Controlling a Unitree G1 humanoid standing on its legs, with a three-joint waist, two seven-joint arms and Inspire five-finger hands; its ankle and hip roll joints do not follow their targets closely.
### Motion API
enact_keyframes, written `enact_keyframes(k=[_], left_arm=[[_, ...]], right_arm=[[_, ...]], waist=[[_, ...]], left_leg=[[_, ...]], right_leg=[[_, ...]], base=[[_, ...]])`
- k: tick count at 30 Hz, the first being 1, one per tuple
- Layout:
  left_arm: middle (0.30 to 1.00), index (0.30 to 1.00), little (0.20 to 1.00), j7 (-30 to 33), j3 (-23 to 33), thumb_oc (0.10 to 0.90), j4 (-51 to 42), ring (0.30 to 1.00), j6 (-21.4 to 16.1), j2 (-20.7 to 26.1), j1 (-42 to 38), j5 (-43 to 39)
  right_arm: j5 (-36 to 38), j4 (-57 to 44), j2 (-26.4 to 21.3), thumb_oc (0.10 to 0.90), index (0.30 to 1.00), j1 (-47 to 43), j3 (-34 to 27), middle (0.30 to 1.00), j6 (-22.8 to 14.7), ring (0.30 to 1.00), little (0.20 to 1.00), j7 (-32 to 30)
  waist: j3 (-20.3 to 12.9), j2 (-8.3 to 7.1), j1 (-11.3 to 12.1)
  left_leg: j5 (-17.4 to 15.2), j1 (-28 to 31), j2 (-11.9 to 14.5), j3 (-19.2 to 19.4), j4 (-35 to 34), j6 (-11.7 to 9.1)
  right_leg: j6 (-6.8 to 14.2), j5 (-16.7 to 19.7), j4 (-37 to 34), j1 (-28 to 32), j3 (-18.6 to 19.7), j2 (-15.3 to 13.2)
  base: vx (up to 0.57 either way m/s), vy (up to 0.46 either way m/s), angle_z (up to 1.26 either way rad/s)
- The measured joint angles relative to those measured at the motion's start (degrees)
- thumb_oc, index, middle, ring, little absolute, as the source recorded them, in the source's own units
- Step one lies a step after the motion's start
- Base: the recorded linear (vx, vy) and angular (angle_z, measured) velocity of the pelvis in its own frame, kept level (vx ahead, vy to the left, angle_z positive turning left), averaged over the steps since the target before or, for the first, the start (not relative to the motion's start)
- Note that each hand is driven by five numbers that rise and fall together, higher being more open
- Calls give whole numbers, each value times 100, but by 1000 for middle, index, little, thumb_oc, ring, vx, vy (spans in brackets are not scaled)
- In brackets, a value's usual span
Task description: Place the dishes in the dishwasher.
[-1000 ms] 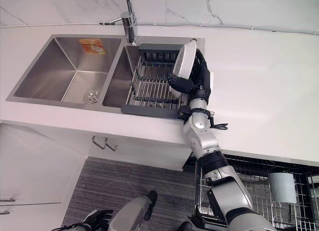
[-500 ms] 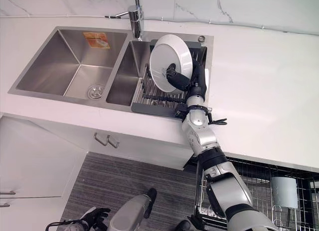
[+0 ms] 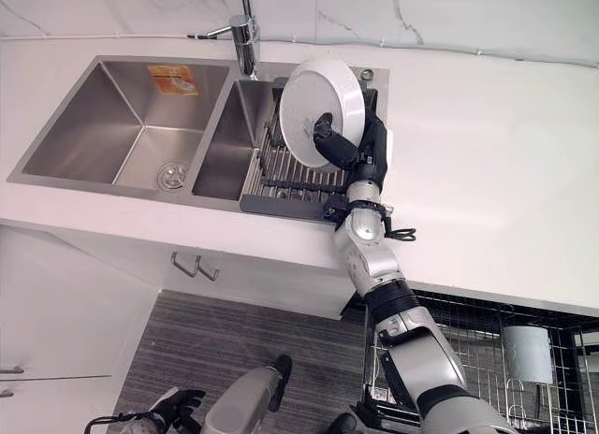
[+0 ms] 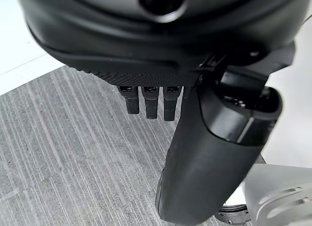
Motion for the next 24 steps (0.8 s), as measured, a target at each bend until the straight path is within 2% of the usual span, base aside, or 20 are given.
enact_keyframes(k=[6, 7, 11, 15, 17, 18, 19, 21, 22, 24], left_arm=[[900, 900, 900, 20, 192, 800, 8, 900, 163, -21, 44, -19], [900, 900, 900, 74, 241, 800, 76, 900, 261, -36, 69, -57], [900, 900, 900, 115, 511, 800, 135, 900, 388, -120, 21, -289], [900, 900, 900, 107, 679, 800, 160, 900, 605, -144, 5, -508], [900, 900, 900, 106, 681, 800, 165, 900, 651, -164, 20, -506], [900, 900, 900, 115, 684, 800, 166, 900, 737, -161, 57, -498], [900, 900, 900, 115, 685, 800, 171, 900, 751, -149, 102, -499], [900, 900, 900, 113, 674, 800, 193, 900, 772, -148, 174, -491], [900, 900, 900, 117, 657, 800, 232, 900, 785, -143, 164, -472], [900, 900, 900, 115, 654, 800, 244, 900, 793, -130, 208, -465]], right_arm=[[184, -1386, 16, 400, 300, 173, 90, 300, -393, 300, 300, 13], [215, -1761, 12, 400, 300, 204, 170, 300, -533, 300, 300, 21], [202, -2535, -21, 400, 300, 236, 158, 300, -792, 300, 300, -24], [220, -3169, -265, 400, 300, 676, 148, 300, -694, 300, 300, -38], [218, -3444, -375, 400, 300, 1051, 51, 300, -505, 300, 300, 45], [219, -3918, -606, 400, 300, 1675, -106, 300, -294, 300, 300, 232], [216, -4059, -699, 400, 300, 1888, -113, 300, -263, 300, 300, 284], [308, -4163, -910, 400, 300, 2280, -201, 300, -164, 300, 300, 378], [520, -4186, -1019, 400, 300, 2672, -479, 300, -129, 300, 300, 489], [722, -4199, -1148, 400, 300, 3144, -776, 300, -90, 300, 300, 602]], waist=[[8, -165, -218], [-16, -241, -342], [-60, -312, -740], [-263, -440, -1192], [-396, -466, -1346], [-464, -481, -1476], [-470, -472, -1514], [-486, -451, -1825], [-498, -432, -2044], [-504, -422, -2117]], left_leg=[[-1, 226, 99, 266, -87, 1], [-4, 305, 141, 388, -109, 4], [-34, 471, 290, 709, -135, 7], [-45, 585, 405, 980, -199, -1], [-52, 592, 452, 1126, -227, -13], [-62, 633, 536, 1312, -229, -28], [-69, 638, 540, 1322, -224, -24], [-90, 675, 625, 1453, -221, -39], [-106, 691, 694, 1538, -215, -64], [-128, 735, 766, 1664, -218, -99]], right_leg=[[-14, 37, -34, -17, 287, 6], [-9, 67, -43, -12, 435, 20], [-46, 175, -49, -59, 794, 77], [-112, 237, -67, -148, 1083, 130], [-117, 271, -71, -228, 1200, 150], [-136, 341, -117, -289, 1353, 209], [-138, 357, -126, -290, 1415, 226], [-156, 438, -193, -318, 1557, 285], [-179, 510, -277, -340, 1651, 357], [-173, 525, -325, -365, 1782, 413]], base=[[-122, -42, -25], [-150, -70, -52], [-117, -65, -51], [-97, -69, -41], [-79, -72, -43], [-69, -69, -58], [-60, -54, -63], [-64, -44, -45], [-86, -38, -49], [-62, -18, -49]])
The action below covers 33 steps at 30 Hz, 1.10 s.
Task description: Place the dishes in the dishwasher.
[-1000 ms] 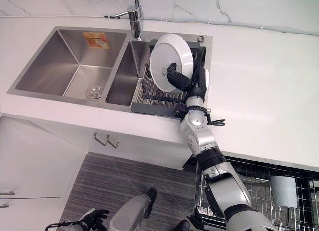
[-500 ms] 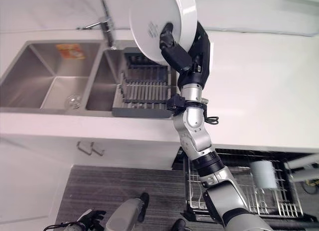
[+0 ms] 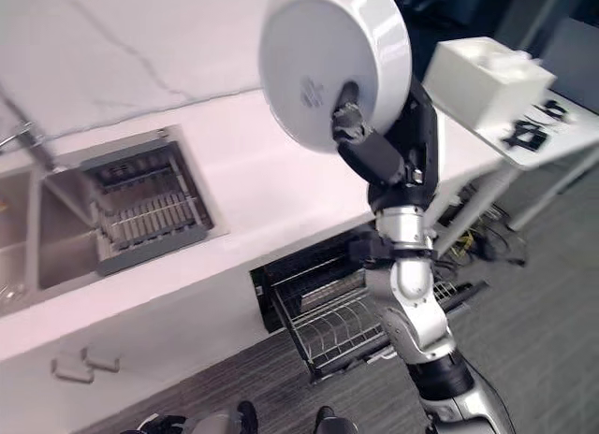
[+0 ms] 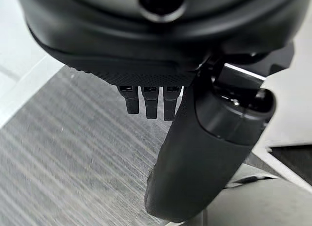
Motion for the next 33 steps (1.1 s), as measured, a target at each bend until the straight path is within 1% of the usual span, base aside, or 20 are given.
enact_keyframes(k=[2, 4, 5, 7, 9, 10, 12, 13, 14, 18, 22, 23, 26, 28, 33], left_arm=[[900, 900, 900, -6, -18, 800, -11, 900, 8, -8, 80, -2], [900, 900, 900, -9, -110, 800, -5, 900, 15, -16, 77, -5], [900, 900, 900, -7, -157, 800, -4, 900, 40, -6, 92, -6], [900, 900, 900, -10, -269, 800, -4, 900, 48, 9, 124, -21], [900, 900, 900, -7, -275, 800, 13, 900, 47, 20, 188, -30], [900, 900, 900, -7, -277, 800, 13, 900, 48, 17, 193, -31], [900, 900, 900, -8, -288, 800, 10, 900, 48, 9, 197, -32], [900, 900, 900, -7, -323, 800, 3, 900, 59, 15, 211, -32], [900, 900, 900, -7, -327, 800, 3, 900, 82, 6, 210, -32], [900, 900, 900, -4, -456, 800, -1, 900, 86, -10, 152, -49], [900, 900, 900, -9, -447, 800, -8, 900, 78, -19, 116, -56], [900, 900, 900, -12, -443, 800, -17, 900, 78, -19, 100, -55], [900, 900, 900, -21, -421, 800, -71, 900, 67, -19, 90, -54], [900, 900, 900, -28, -391, 800, -125, 900, 43, -11, 121, -51], [900, 900, 900, -44, -207, 800, -138, 900, 30, -24, 109, -45]], right_arm=[[242, 19, -31, 400, 300, 311, -269, 300, 78, 300, 300, 41], [463, 28, -55, 400, 300, 796, -686, 300, 80, 300, 300, 282], [616, 37, -95, 400, 300, 1108, -873, 300, 81, 300, 300, 400], [884, 155, -110, 400, 300, 1600, -1164, 300, 80, 300, 300, 575], [1014, 499, -96, 400, 300, 1865, -1348, 300, 92, 300, 300, 809], [1026, 602, -88, 400, 300, 1934, -1420, 300, 120, 300, 300, 824], [1026, 812, -88, 400, 300, 2049, -1522, 300, 123, 300, 300, 974], [1026, 1008, -88, 400, 300, 2093, -1521, 300, 174, 300, 300, 1084], [1024, 1034, -86, 400, 300, 2109, -1511, 300, 213, 300, 300, 1108], [1017, 1167, -85, 400, 300, 2120, -1452, 300, 280, 300, 300, 1470], [875, 1226, -91, 400, 300, 2110, -1296, 300, 418, 300, 300, 1712], [588, 1226, -99, 400, 300, 2111, -1250, 300, 485, 300, 300, 1766], [56, 1226, -211, 400, 300, 2092, -1186, 300, 619, 300, 300, 1964], [-489, 1227, -446, 400, 300, 2015, -988, 300, 656, 300, 300, 2103], [-1324, 1226, -735, 400, 300, 1963, -955, 300, 679, 300, 300, 2350]], waist=[[-26, 48, -105], [-38, 71, -360], [-40, 72, -427], [-43, 85, -596], [-46, 90, -819], [-44, 94, -857], [-44, 106, -883], [-41, 110, -964], [-36, 122, -984], [27, 196, -949], [69, 219, -900], [86, 225, -827], [161, 245, -793], [245, 255, -765], [306, 235, -646]], left_leg=[[-30, 10, 64, 112, -11, -18], [-44, 22, 83, 139, -9, -46], [-54, 55, 110, 213, -20, -61], [-66, 89, 129, 263, -77, -79], [-74, 168, 136, 347, -168, -93], [-76, 210, 139, 418, -213, -95], [-76, 255, 139, 423, -252, -96], [-69, 263, 139, 423, -298, -109], [-67, 263, 140, 423, -307, -113], [-66, 261, 141, 419, -327, -123], [-54, 267, 129, 408, -373, -140], [-53, 270, 124, 404, -383, -142], [-53, 271, 112, 391, -397, -142], [-52, 273, 98, 378, -410, -141], [-44, 319, 68, 348, -482, -148]], right_leg=[[-25, 37, -12, -100, 150, 36], [-29, 121, -27, -153, 232, 57], [-18, 110, -31, -171, 285, 74], [-22, 126, -31, -284, 476, 111], [-26, 139, -30, -315, 545, 115], [-21, 139, -31, -336, 575, 112], [-21, 142, -31, -338, 577, 110], [-20, 141, -35, -351, 574, 113], [-20, 141, -38, -356, 574, 117], [-15, 135, -42, -360, 565, 118], [-21, 128, -53, -361, 549, 115], [-43, 136, -53, -361, 546, 115], [-14, 156, -51, -355, 531, 107], [-9, 154, -51, -348, 511, 94], [-2, 147, -50, -309, 474, 77]], base=[[-40, -12, -57], [-35, -7, -37], [-27, -3, -34], [-8, -8, -56], [10, -4, -42], [6, 7, -32], [-27, 7, -19], [-41, 7, -7], [-39, 12, -3], [0, 0, 0], [2, 9, 0], [3, 35, 1], [3, 19, 2], [14, 14, 4], [11, -4, 3]])
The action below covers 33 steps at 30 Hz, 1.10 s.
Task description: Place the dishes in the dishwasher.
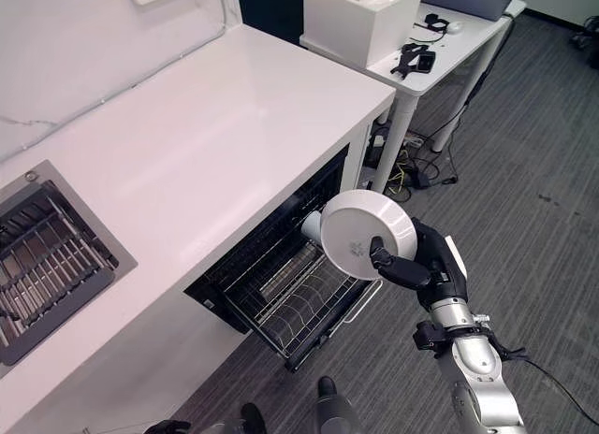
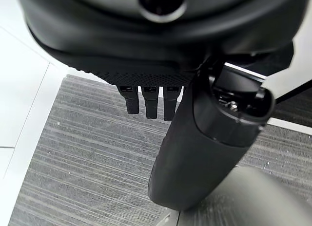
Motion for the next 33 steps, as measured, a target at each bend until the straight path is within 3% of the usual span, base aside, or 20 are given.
enact_keyframes(k=[5, 17, 20, 25, 27, 33], left_arm=[[900, 900, 900, -1, 26, 800, 8, 900, -71, 57, -27, 12], [900, 900, 900, -129, 188, 800, -60, 900, -90, 106, -56, 43], [900, 900, 900, -140, 173, 800, -79, 900, -91, 152, -74, 59], [900, 900, 900, -227, 159, 800, -94, 900, -67, 209, -231, 66], [900, 900, 900, -234, 163, 800, -112, 900, -67, 222, -264, 64], [900, 900, 900, -244, 176, 800, -190, 900, 50, 256, -429, 6]], right_arm=[[-375, 0, -367, 400, 300, -219, 114, 300, 132, 300, 300, 138], [-819, 612, -383, 400, 300, -411, 408, 300, 427, 300, 300, 552], [-831, 643, -391, 400, 300, -670, 761, 300, 492, 300, 300, 635], [-1224, 1068, -376, 400, 300, -1239, 1434, 300, 559, 300, 300, 692], [-1509, 1446, -364, 400, 300, -1473, 1649, 300, 571, 300, 300, 694], [-1710, 1795, -325, 400, 300, -1965, 1867, 300, 700, 300, 300, 659]], waist=[[51, -85, 21], [86, -144, 277], [114, -191, 304], [135, -232, 555], [144, -246, 774], [217, -282, 938]], left_leg=[[1, 28, -13, -68, -11, -2], [0, 22, -25, -215, 22, -2], [0, 19, -24, -271, 50, -2], [-6, -47, -36, -401, 134, 2], [-8, -118, -38, -451, 189, 5], [-10, -408, -89, -688, 340, 29]], right_leg=[[9, -10, -36, 75, -75, -9], [7, -10, -86, 197, -216, -14], [5, -12, -86, 246, -265, -14], [-2, -16, -90, 290, -393, -31], [-3, -17, -85, 267, -438, -36], [-2, -15, -56, 173, -652, -73]], base=[[29, -13, 7], [25, -8, 6], [39, -18, 9], [37, -13, 12], [-2, -15, 13], [-5, 2, 20]])
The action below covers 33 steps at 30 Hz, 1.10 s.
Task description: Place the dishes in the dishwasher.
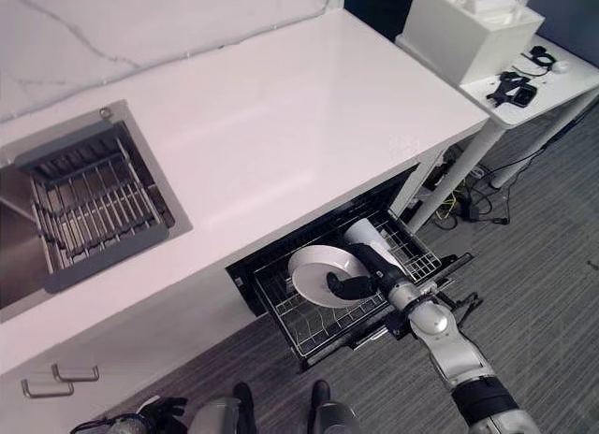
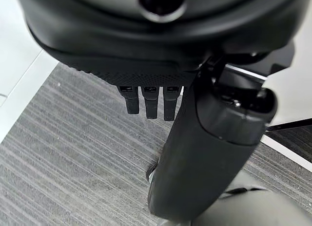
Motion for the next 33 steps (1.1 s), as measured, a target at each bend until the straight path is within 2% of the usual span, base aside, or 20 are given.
enact_keyframes(k=[3, 5, 6, 9, 11, 13, 20, 27, 33], left_arm=[[900, 900, 900, -4, 0, 800, -11, 900, 7, 3, -14, -1], [900, 900, 900, -13, -1, 800, -49, 900, 9, 0, -114, -1], [900, 900, 900, -47, 1, 800, -54, 900, 13, 3, -178, -7], [900, 900, 900, -117, 0, 800, -90, 900, 9, 3, -316, -9], [900, 900, 900, -124, -3, 800, -104, 900, 1, -3, -381, -10], [900, 900, 900, -123, -3, 800, -101, 900, 3, 2, -401, -9], [900, 900, 900, -152, -5, 800, -102, 900, -1, 13, -425, -9], [900, 900, 900, -227, -6, 800, -105, 900, -34, 13, -437, -9], [900, 900, 900, -232, -5, 800, -107, 900, -38, 14, -500, -9]], right_arm=[[1, 56, 69, 400, 300, -253, 106, 300, 63, 300, 300, 2], [1, 221, 204, 400, 300, -539, 122, 300, 162, 300, 300, -23], [0, 317, 232, 400, 300, -662, 167, 300, 179, 300, 300, -38], [-26, 704, 269, 400, 300, -894, 331, 300, 279, 300, 300, -118], [-224, 1582, 401, 400, 300, -1036, 438, 300, 287, 300, 300, -186], [-232, 1926, 407, 400, 300, -1050, 447, 300, 338, 300, 300, -174], [-222, 2222, 411, 400, 300, -1269, 480, 300, 406, 300, 300, -129], [-221, 2481, 527, 400, 300, -1382, 477, 300, 494, 300, 300, -147], [-238, 2480, 529, 400, 300, -1383, 475, 300, 331, 300, 300, -259]], waist=[[12, 4, 10], [158, 24, 58], [220, 52, 157], [311, 100, 192], [349, 125, 374], [362, 145, 476], [520, 232, 488], [529, 237, 496], [646, 231, 464]], left_leg=[[-6, -81, -27, -64, 43, 13], [-14, -84, -44, -76, 82, 27], [-21, -111, -52, -87, 113, 40], [-14, -196, -96, -204, 153, 61], [-5, -219, -156, -271, 148, 83], [4, -259, -189, -313, 153, 102], [23, -273, -266, -399, 168, 145], [47, -277, -335, -499, 177, 183], [47, -285, -331, -504, 223, 189]], right_leg=[[3, 1, 5, -5, -66, -19], [7, 3, 34, -8, -78, -38], [7, 3, 60, -1, -87, -48], [8, 2, 62, -3, -205, -82], [25, -10, 61, 25, -288, -132], [25, -10, 57, 24, -351, -156], [28, -8, 62, 71, -412, -202], [35, -12, 65, 142, -522, -254], [40, -9, 67, 155, -523, -263]], base=[[7, 9, 12], [-18, 18, 6], [-21, 15, 6], [-5, 5, 19], [13, -1, 22], [-2, -2, 15], [0, 15, 8], [-5, 6, 9], [-5, -2, 1]])
